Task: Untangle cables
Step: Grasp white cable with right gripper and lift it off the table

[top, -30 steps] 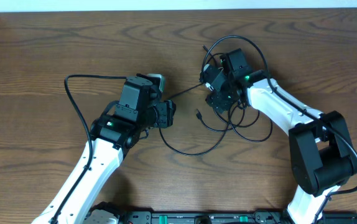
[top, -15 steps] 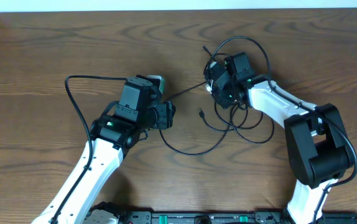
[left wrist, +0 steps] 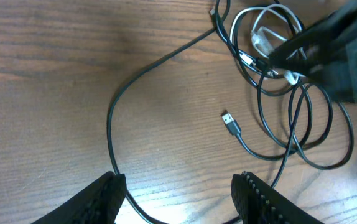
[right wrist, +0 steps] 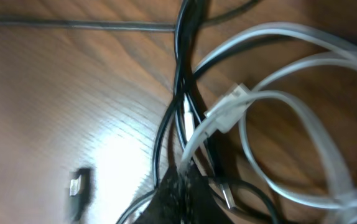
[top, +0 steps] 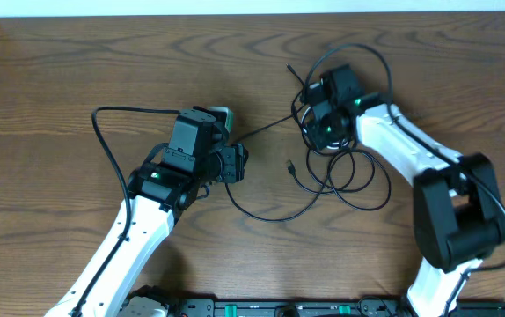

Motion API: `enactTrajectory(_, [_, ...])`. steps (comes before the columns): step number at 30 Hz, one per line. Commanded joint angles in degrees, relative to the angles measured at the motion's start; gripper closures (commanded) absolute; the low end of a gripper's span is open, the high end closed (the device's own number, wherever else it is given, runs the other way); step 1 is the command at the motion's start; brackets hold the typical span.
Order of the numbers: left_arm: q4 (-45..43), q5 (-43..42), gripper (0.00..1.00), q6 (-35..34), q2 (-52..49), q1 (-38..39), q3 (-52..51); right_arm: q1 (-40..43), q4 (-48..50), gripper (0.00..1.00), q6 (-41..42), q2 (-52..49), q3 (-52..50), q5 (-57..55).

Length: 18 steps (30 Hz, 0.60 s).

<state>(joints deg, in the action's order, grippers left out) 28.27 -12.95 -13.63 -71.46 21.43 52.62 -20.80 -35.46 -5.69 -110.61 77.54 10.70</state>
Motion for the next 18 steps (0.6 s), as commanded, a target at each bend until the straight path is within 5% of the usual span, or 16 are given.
enactTrajectory(1, [0.2, 0.4, 0.40, 0.5, 0.4, -0.2, 1.1, 0.1, -4.1, 0.99, 2.3, 9.3, 10.8, 0.4])
enactTrajectory(11, [0.2, 0.4, 0.40, 0.5, 0.4, -0.2, 1.1, 3.5, -5.5, 0.99, 6.6, 22.3, 39.1, 0.3])
enactTrajectory(18, [0.2, 0.4, 0.40, 0.5, 0.4, -0.2, 1.1, 13.1, -2.0, 0.99, 9.6, 25.0, 54.9, -0.1])
